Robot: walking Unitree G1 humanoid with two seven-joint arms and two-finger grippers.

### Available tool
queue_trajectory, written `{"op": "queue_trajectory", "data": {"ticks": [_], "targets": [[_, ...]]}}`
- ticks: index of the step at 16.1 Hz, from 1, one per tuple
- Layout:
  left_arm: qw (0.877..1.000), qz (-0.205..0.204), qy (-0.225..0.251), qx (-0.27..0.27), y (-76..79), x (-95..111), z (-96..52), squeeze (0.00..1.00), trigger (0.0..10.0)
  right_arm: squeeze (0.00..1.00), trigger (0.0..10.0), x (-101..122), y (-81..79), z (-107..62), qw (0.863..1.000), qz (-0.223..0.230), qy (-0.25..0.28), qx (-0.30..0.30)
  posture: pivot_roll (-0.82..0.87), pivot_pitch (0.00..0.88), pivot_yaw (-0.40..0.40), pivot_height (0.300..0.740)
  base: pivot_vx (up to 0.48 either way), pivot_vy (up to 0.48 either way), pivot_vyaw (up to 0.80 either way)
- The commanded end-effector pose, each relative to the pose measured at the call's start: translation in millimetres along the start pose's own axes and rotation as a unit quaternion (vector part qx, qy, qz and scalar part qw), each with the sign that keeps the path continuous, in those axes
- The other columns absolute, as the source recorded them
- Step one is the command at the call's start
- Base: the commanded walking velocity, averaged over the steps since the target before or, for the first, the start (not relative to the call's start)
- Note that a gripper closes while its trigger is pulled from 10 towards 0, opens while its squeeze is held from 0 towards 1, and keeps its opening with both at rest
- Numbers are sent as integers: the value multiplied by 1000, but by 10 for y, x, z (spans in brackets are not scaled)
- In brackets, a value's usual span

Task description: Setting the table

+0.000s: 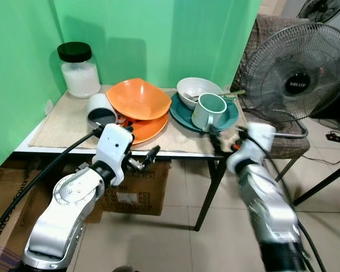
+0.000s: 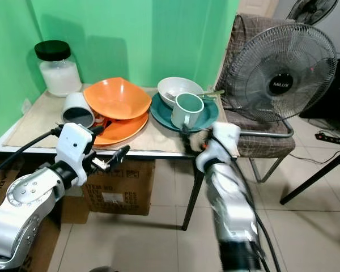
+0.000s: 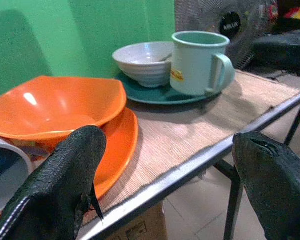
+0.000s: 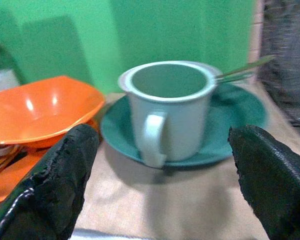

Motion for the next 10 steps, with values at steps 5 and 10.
{"op": "queue_trajectory", "data": {"ticks": [5,10], "targets": [[999,2,0,-34,118,28,-33,1000,10000,0,10000,-98,49,236,999,-17,-22,-28,152,0,-59,740,0,0,0],[999,9,-11,-31,113,-1,-107,1000,10000,0,0,-266,37,433,996,31,-49,-71,182,0,-70,740,0,0,0]]}}
Point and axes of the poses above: a point about 5 cm out from each wrist's last joint towards the gripper, its own z axis pointing out of the wrist towards the gripper, its own x axis along the axis of the wrist's last joint, y = z × x, the point moved 6 cm from there along z, pointing out of the wrist towards the gripper, and after that the axes turned 7 degrees about z, right-handed, at the moved point
